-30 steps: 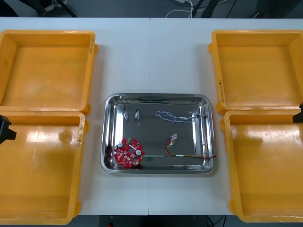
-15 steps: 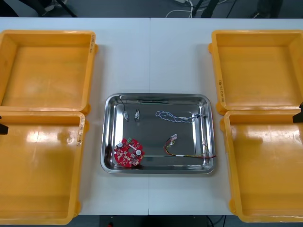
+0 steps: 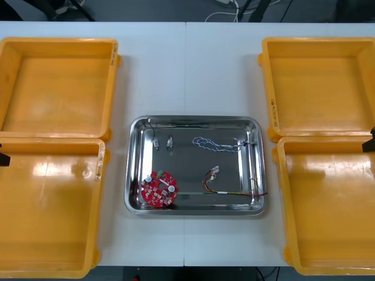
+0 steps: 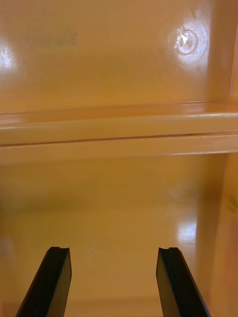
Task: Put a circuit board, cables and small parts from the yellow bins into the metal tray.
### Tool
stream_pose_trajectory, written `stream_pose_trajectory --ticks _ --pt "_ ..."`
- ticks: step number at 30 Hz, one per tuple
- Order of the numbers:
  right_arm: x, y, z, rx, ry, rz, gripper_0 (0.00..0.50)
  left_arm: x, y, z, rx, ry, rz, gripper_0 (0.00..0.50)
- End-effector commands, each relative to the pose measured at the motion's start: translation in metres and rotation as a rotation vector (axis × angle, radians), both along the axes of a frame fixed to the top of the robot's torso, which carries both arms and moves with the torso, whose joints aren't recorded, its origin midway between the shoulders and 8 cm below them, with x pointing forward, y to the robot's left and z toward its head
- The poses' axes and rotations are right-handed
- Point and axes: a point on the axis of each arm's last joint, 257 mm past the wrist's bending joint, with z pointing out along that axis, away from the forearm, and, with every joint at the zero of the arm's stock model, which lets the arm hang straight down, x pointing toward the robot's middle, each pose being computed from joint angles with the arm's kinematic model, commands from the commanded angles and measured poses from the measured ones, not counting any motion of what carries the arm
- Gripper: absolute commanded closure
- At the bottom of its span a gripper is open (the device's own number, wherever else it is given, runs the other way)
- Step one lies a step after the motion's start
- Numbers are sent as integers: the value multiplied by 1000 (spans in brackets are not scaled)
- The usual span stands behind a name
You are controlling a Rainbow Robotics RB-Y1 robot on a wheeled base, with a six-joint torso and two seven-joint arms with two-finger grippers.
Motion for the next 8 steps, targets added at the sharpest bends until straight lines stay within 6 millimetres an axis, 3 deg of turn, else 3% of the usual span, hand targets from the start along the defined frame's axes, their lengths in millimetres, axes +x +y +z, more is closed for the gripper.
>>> stream_pose_trajectory --ticks 1,8 --pt "-1 -2 4 -56 -11 60 0 -5 14 14 99 -19 -101 0" --pt "-1 -2 4 -56 -11 60 0 -5 14 14 99 -19 -101 0"
